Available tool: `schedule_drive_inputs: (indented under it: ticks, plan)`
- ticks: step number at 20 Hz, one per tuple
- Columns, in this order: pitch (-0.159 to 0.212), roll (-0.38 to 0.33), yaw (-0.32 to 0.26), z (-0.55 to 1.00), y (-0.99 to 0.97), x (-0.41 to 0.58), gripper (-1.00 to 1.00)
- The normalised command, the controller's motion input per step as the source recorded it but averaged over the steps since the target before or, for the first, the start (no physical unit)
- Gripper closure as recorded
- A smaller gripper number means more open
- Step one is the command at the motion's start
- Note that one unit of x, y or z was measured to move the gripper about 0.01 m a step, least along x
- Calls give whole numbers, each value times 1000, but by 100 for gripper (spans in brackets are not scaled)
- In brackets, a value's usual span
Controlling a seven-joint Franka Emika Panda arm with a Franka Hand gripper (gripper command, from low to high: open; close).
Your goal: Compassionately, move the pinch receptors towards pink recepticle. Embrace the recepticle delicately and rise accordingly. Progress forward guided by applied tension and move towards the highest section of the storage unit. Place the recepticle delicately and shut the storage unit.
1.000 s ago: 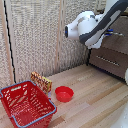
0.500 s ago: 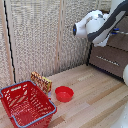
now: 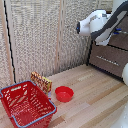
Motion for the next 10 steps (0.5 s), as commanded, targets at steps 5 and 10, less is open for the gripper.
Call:
schedule_drive_inputs:
  ticks: [5,10]
  plan:
    - [15,-2,67,-1,303,121,-100]
    - [-2,-48,-73,5,435,175,-100]
